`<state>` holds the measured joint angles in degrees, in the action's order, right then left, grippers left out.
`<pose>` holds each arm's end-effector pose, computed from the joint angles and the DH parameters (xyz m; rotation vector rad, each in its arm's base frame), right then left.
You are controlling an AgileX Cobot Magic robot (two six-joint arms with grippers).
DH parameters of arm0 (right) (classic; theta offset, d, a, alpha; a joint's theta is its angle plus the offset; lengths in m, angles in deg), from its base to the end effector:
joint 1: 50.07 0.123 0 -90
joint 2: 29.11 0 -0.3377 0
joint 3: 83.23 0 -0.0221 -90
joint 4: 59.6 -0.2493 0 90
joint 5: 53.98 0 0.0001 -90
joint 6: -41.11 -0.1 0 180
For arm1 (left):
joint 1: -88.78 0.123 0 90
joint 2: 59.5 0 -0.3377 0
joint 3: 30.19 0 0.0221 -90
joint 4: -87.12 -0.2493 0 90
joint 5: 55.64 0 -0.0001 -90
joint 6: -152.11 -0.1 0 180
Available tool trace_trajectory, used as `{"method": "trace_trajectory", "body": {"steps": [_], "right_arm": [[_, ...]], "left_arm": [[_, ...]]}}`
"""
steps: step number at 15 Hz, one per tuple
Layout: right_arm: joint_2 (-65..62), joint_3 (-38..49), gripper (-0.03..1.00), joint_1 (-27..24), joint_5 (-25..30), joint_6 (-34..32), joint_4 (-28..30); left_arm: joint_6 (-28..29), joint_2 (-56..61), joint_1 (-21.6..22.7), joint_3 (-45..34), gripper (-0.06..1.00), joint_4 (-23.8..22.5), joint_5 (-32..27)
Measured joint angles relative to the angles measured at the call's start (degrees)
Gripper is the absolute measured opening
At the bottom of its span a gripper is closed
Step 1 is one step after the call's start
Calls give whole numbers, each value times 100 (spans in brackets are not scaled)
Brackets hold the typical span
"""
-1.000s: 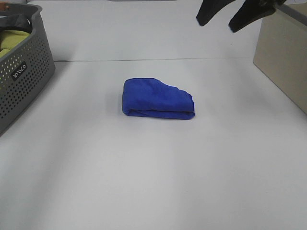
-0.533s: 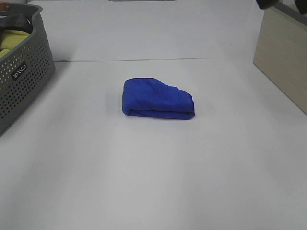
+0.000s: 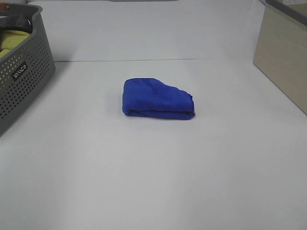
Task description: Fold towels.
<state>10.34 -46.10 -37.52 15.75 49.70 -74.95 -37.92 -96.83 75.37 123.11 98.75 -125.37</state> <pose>0.0251 0.0310 0.3369 -0.4449 2.5009 0.3834 0.0124 -0.0224 0.3893 0.4855 2.2770 -0.2867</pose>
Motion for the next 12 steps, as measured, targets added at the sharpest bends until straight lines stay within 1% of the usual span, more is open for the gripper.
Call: {"method": "trace_trajectory", "body": {"steps": [2,4,5,6,7,8,10,12], "right_arm": [[-722,498,76,0,-138,0,498],[-1249,802,76,0,-281,0,905],[-1346,877,76,0,-315,0,963],[-1547,1037,76,0,-384,0,1014],[-1553,1049,76,0,-413,0,1014],[-1553,1066,76,0,-498,0,1014],[-1547,1197,76,0,-751,-6,1014],[-1547,1209,76,0,-814,-6,1014]], "left_arm": [[-281,596,0,-590,64,0,29],[-498,888,0,-1180,64,0,298],[-516,922,0,-1335,64,0,390],[-561,934,0,-1851,64,0,636],[-567,934,0,-2103,64,0,733],[-567,934,0,-2246,64,0,802],[-607,934,0,-2269,64,-6,871],[-693,934,0,-2269,64,-6,882]]}}
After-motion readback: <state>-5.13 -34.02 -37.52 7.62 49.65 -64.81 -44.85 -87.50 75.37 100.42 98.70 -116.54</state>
